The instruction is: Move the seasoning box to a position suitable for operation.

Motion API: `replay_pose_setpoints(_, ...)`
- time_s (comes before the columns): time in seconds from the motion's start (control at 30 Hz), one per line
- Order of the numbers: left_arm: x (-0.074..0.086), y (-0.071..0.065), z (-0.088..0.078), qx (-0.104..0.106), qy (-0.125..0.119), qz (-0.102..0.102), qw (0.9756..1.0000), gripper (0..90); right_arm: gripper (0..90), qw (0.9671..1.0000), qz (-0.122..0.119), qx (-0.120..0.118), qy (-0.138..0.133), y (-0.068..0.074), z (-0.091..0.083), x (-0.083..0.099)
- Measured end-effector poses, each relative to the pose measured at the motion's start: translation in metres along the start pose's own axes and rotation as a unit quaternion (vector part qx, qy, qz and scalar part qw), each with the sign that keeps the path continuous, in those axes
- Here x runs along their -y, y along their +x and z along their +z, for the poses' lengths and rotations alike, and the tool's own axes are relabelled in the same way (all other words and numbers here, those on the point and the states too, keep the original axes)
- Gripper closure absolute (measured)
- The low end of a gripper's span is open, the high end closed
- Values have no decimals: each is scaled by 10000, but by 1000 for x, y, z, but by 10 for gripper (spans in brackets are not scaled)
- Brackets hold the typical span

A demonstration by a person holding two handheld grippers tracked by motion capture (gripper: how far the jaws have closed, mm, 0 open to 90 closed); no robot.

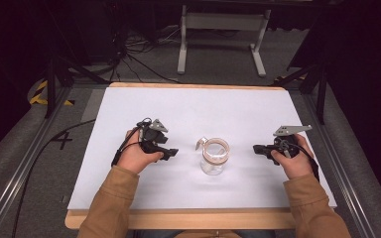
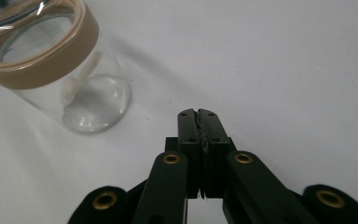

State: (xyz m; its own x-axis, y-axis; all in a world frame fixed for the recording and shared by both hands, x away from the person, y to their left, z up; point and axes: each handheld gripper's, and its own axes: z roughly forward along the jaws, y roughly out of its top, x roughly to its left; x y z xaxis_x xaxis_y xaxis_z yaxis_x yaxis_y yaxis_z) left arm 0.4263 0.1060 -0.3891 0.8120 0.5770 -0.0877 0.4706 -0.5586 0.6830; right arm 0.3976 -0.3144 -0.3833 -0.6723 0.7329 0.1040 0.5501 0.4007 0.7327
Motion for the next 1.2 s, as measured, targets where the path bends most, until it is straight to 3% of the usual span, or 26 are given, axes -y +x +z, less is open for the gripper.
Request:
replay_pose_setpoints(0.17, -4, -4, -5, 147, -63, 227, 9996, 605, 892, 10000, -88, -20, 12, 2, 1, 0)
replay_pose_setpoints(0.33, -8, -8, -7, 291, -219, 93, 9993, 686, 884, 9999, -139, -31, -34, 3, -1, 0)
replay_pose_setpoints(0.5, -12, -10, -8, 366, -301, 138, 9988, 730, 883, 9998, -195, -41, -47, 5, -2, 1)
replay_pose_setpoints(0.63, -14, -12, -7, 413, -238, 234, 9986, 806, 885, 9997, -206, -36, -85, 5, -4, 2)
replay_pose_setpoints(0.7, -15, -12, -4, 393, -143, 278, 9987, 886, 885, 9997, -191, -74, -108, 6, -4, 2)
replay_pose_setpoints(0.83, -17, -14, 2, 545, -149, 272, 9980, 898, 885, 9997, -211, -81, -116, 6, -5, 4)
replay_pose_setpoints(0.93, -20, -17, 8, 596, -175, 376, 9974, 898, 885, 9997, -202, -77, -136, 7, -6, 5)
replay_pose_setpoints(1.2, -25, -24, 30, 569, -277, 459, 9969, 899, 884, 9996, -243, -123, -97, 11, -5, 9)
